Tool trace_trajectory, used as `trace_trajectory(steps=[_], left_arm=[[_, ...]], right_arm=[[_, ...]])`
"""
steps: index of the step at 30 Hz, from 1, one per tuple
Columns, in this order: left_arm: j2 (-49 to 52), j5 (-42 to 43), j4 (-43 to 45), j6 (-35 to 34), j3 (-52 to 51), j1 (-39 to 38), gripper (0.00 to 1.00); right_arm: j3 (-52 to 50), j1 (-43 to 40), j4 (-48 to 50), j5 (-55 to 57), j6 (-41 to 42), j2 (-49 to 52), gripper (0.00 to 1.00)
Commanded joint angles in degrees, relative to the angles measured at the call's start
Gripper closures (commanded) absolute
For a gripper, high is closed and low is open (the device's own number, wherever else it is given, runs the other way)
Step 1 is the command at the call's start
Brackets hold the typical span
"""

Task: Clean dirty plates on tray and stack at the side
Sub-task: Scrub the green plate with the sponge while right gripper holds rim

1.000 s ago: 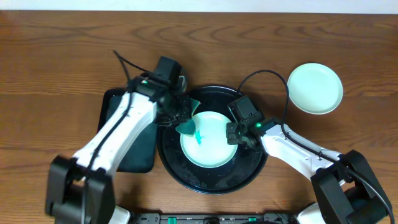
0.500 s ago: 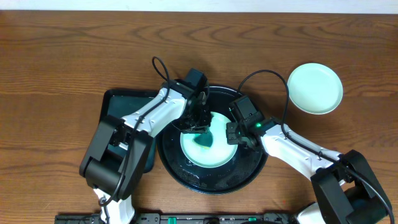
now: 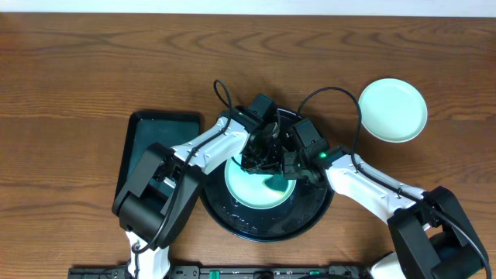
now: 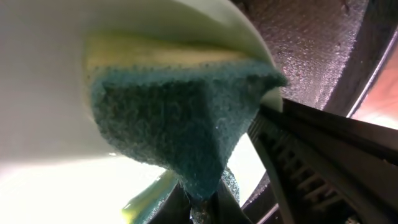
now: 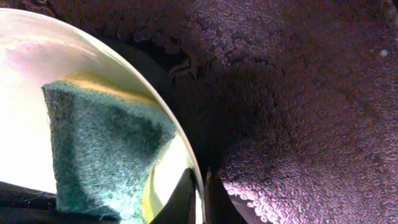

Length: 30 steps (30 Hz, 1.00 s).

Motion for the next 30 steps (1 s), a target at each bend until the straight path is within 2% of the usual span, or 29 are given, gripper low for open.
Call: trace_trajectory(steps=[1, 6, 9, 17, 25, 30], left_arm=[[1.6, -9.2, -3.4, -0.6, 0.2, 2.4, 0.93], [1.6, -28.0, -11.3, 1.1, 0.2, 8.4, 0.93], [1.6, -34.8, -14.1, 1.3, 0.2, 11.4, 0.93], [1.6, -36.1, -16.0, -0.1, 0.2, 12.9, 0.93], [1.6, -6.6, -13.8, 8.2, 0.2, 8.4, 0.93], [1.6, 0.9, -11.8, 8.4, 0.2, 4.4, 0.93]], right_arm=[[-1.1, 0.2, 0.0, 0.2, 1.7, 3.7, 0.99], [-1.1, 0.2, 0.1, 0.2, 1.8, 3.7, 0.99], [-1.1, 0.2, 0.1, 0.2, 2.2, 3.7, 0.99], [-1.1, 0.2, 0.1, 0.2, 2.2, 3.7, 0.99], [-1.1, 0.2, 0.1, 0.2, 2.2, 3.7, 0.99], [-1.1, 0.2, 0.1, 0.2, 2.2, 3.7, 0.99]])
